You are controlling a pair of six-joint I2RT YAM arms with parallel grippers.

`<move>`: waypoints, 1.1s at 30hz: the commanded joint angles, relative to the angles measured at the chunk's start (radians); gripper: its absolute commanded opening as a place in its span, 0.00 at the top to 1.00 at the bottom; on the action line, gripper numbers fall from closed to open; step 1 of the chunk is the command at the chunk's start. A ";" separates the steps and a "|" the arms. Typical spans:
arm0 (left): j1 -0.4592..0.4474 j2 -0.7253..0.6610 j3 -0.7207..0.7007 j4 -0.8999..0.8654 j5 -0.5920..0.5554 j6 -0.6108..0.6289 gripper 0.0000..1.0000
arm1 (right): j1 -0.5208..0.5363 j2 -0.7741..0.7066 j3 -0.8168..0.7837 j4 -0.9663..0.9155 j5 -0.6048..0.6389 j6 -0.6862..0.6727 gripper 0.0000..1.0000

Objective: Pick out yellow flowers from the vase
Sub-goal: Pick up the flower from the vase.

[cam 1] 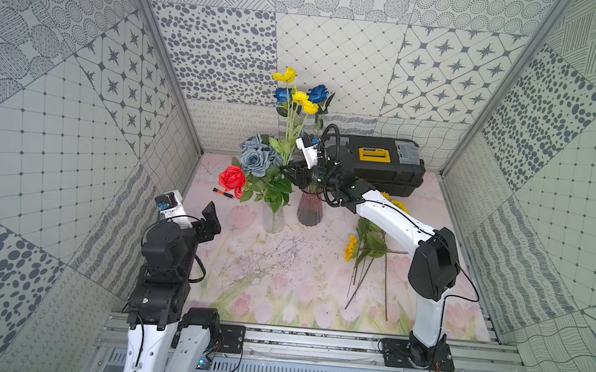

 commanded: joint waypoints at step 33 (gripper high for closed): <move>0.000 0.002 -0.001 0.072 0.011 0.011 0.11 | 0.018 -0.157 0.011 0.093 0.024 -0.046 1.00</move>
